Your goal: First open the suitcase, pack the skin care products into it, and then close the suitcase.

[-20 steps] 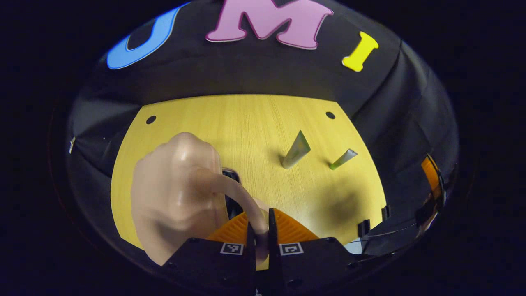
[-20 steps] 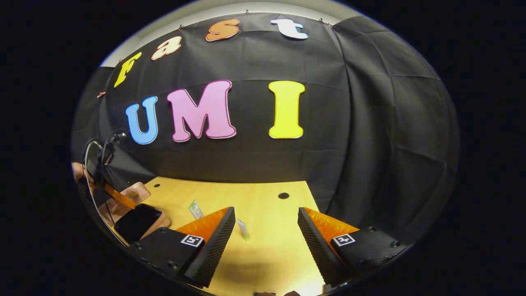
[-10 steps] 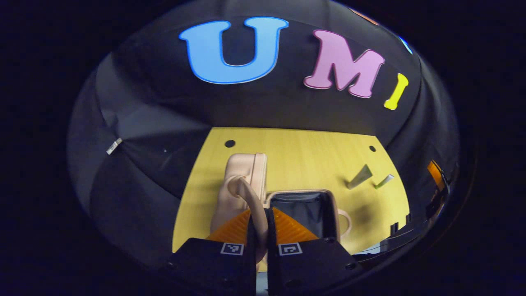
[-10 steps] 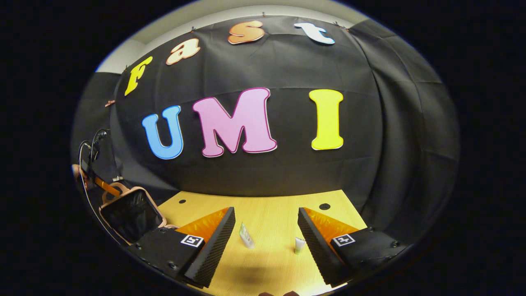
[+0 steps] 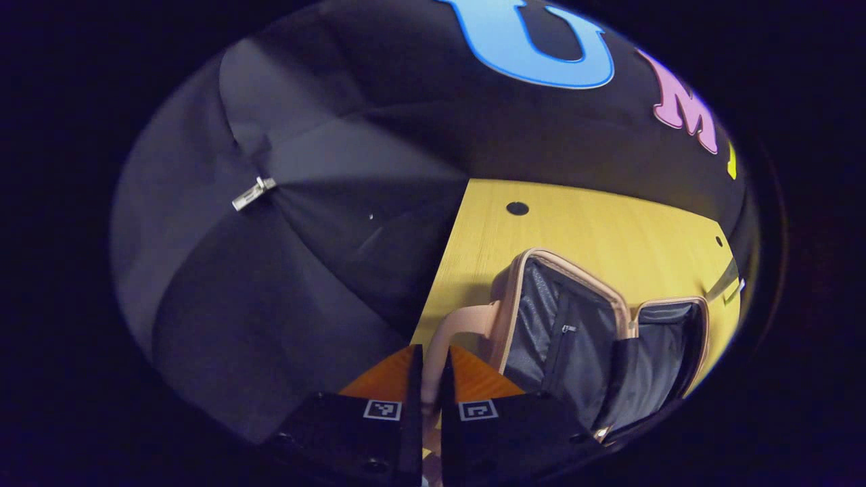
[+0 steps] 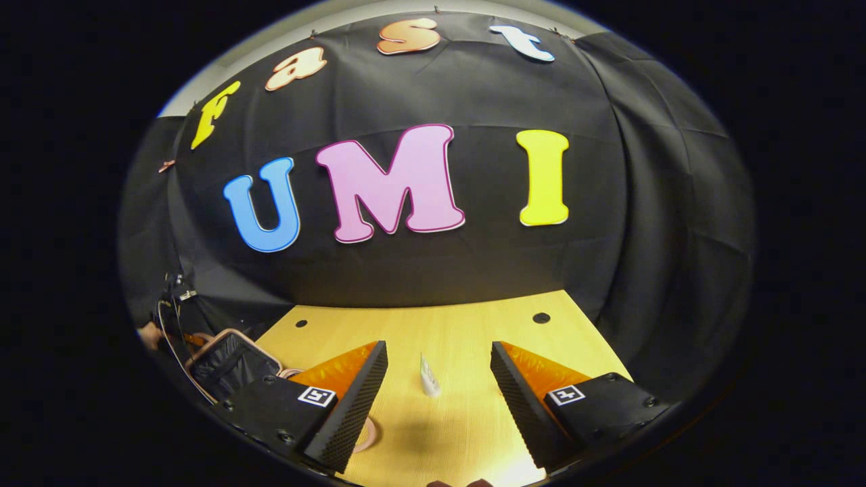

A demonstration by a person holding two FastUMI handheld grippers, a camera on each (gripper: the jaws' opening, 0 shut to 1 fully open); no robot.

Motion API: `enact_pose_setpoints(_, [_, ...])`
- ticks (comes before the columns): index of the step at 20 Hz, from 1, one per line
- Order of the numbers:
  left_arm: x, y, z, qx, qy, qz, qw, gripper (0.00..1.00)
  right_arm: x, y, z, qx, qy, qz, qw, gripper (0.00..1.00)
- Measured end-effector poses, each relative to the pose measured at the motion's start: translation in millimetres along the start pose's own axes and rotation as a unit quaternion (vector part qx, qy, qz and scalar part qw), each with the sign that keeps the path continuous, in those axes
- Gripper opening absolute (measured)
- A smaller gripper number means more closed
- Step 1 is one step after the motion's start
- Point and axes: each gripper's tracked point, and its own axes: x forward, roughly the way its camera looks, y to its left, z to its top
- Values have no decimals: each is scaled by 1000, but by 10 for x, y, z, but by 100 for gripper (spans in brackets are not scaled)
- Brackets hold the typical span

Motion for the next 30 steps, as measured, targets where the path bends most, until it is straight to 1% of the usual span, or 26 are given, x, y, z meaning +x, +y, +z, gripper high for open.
enact_pose_setpoints(1, [184, 86, -169, -9, 26, 10, 1000, 17, 10, 10, -53, 17, 9, -5, 1000, 97])
enact_pose_setpoints(2, [328, 135, -326, -17, 51, 19, 998, 20, 25, 30, -106, 38, 20, -9, 999, 97])
enact_pose_setpoints(4, [465, 103, -554, -25, 79, 6, 997, 24, 61, 73, -179, 70, 30, -20, 997, 97])
enact_pose_setpoints(5, [487, 153, -562, -24, 84, 11, 996, 25, 72, 95, -216, 76, 33, -23, 996, 97])
enact_pose_setpoints(6, [528, 187, -530, -25, 82, 11, 996, 28, 81, 116, -244, 74, 34, -25, 996, 97])
enact_pose_setpoints(7, [555, 209, -508, -27, 74, 5, 997, 31, 100, 112, -297, 66, 39, -29, 997, 97])
enact_pose_setpoints(9, [541, 225, -412, -17, 49, 4, 999, 41, 138, 67, -380, 48, 45, -34, 997, 97])
enact_pose_setpoints(10, [448, 239, -287, -11, 21, 7, 1000, 63, 140, 62, -370, 46, 41, -31, 998, 98])
enact_pose_setpoints(11, [348, 203, -93, -9, -21, 9, 1000, 85, 119, 73, -300, 48, 23, -22, 998, 97])
enact_pose_setpoints(12, [231, 117, 111, -13, -69, 3, 998, 99, 122, 34, -233, 48, 3, -23, 999, 98])
enact_pose_setpoints(13, [28, 8, 328, -24, -116, -10, 993, 99, 124, -36, -203, 47, -7, -29, 998, 100])
enact_pose_setpoints(14, [-231, -183, 541, -34, -158, -30, 986, 98, 123, -131, -175, 42, -14, -42, 998, 97])
enact_pose_setpoints(16, [-855, -573, 997, -32, -232, -68, 970, 99, 140, -360, -139, 39, -26, -64, 997, 97])
enact_pose_setpoints(18, [-1433, -1086, 1214, -3, -269, -112, 957, 97, 147, -587, -48, 33, -39, -79, 996, 97])
enact_pose_setpoints(20, [-1869, -1797, 1322, 15, -292, -168, 941, 96, 203, -784, -1, 12, -48, -84, 995, 97])
enact_pose_setpoints(21, [-2028, -2229, 1312, 18, -290, -198, 936, 96, 247, -879, -25, 3, -42, -84, 996, 97])
enact_pose_setpoints(22, [-2242, -2674, 1312, 25, -292, -230, 928, 94, 276, -925, -40, -4, -40, -80, 996, 97])
enact_pose_setpoints(23, [-2422, -3091, 1264, 37, -296, -259, 919, 96, 311, -969, -43, -11, -45, -76, 996, 97])
enact_pose_setpoints(24, [-2540, -3493, 1216, 54, -300, -278, 911, 96, 353, -992, -88, -18, -41, -69, 997, 97])
enact_pose_setpoints(25, [-2587, -3827, 1153, 67, -297, -293, 906, 97, 380, -1003, -203, -28, -31, -58, 997, 97])
enact_pose_setpoints(27, [-2625, -4582, 982, 92, -259, -339, 900, 96, 441, -1007, -407, -44, -10, -32, 998, 97])
enact_pose_setpoints(28, [-2601, -4823, 868, 109, -244, -354, 896, 97, 460, -975, -498, -42, 0, -14, 999, 97])
enact_pose_setpoints(30, [-2473, -5273, 685, 157, -216, -364, 892, 97, 493, -971, -608, -28, 14, 11, 999, 98])
